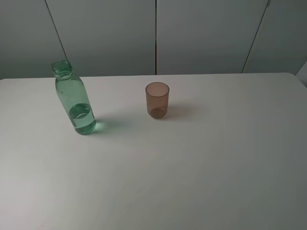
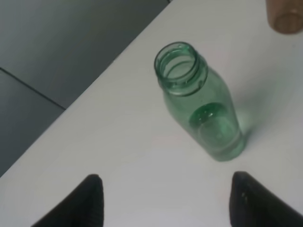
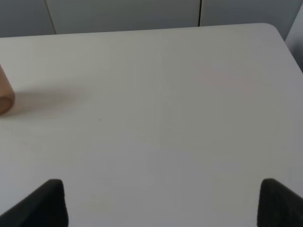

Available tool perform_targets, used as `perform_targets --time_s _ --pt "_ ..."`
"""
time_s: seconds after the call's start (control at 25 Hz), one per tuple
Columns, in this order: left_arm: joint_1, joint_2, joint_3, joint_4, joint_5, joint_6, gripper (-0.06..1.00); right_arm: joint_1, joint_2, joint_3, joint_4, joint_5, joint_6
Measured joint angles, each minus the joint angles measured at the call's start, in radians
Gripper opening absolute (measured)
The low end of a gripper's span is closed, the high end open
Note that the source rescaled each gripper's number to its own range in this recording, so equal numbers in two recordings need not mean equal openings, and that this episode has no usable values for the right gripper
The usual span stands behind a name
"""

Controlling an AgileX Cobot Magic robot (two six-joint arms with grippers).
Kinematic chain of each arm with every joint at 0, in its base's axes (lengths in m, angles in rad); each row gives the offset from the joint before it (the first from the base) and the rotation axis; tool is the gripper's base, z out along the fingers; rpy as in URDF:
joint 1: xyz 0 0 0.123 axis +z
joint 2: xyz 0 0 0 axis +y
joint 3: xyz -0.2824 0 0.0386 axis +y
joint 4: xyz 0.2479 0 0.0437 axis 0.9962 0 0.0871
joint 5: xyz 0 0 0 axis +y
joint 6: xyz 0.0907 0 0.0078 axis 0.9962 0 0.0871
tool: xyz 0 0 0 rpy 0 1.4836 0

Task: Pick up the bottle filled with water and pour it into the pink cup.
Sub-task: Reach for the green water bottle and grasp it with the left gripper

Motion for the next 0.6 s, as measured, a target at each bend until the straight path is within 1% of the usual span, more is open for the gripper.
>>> perform_targets --time_s 0.08,0.2,0.4,0.48,0.6 --pt "0.010 -0.045 0.050 -0.002 -0.026 0.058 0.35 0.000 0.000 0.000 0.000 0.000 0.000" --pt "0.026 -0.084 0.111 -0.020 -0.059 0.097 0.34 0.000 0.000 0.000 0.000 0.000 0.000" --pt "0.079 -0.067 0.120 -0.116 -0.069 0.140 0.34 0.000 0.000 0.000 0.000 0.000 0.000" --pt "0.104 -0.045 0.105 -0.135 -0.054 0.109 0.34 0.000 0.000 0.000 0.000 0.000 0.000" --pt "0.128 0.008 0.025 -0.128 -0.041 -0.004 0.34 0.000 0.000 0.000 0.000 0.000 0.000"
